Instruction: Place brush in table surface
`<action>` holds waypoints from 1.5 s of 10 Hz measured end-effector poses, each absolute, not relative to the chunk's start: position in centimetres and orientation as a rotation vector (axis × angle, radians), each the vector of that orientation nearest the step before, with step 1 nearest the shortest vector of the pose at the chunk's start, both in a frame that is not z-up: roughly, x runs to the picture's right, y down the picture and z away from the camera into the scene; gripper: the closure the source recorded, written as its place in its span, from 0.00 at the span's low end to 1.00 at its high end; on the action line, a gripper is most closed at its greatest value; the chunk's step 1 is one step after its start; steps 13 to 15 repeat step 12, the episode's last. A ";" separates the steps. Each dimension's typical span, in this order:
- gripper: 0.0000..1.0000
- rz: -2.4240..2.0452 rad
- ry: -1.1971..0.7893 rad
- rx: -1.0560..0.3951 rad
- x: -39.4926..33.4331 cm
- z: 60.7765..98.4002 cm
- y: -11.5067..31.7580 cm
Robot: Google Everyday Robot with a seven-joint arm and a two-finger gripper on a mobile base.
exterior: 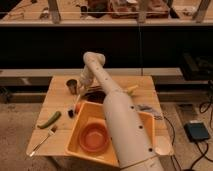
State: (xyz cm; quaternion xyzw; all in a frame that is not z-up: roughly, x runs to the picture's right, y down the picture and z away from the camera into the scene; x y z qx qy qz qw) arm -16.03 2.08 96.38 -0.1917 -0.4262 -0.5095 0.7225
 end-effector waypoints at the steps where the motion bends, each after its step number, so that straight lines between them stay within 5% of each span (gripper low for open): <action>1: 0.49 -1.132 -0.956 -0.431 -16.5 97.0 3.0; 3: 0.29 -1.140 -0.976 -0.418 -16.9 97.5 3.8; 5: 0.20 -1.147 -0.970 -0.418 -16.8 97.6 3.8; 15: 0.20 -1.192 -0.860 -0.298 -16.9 94.4 1.0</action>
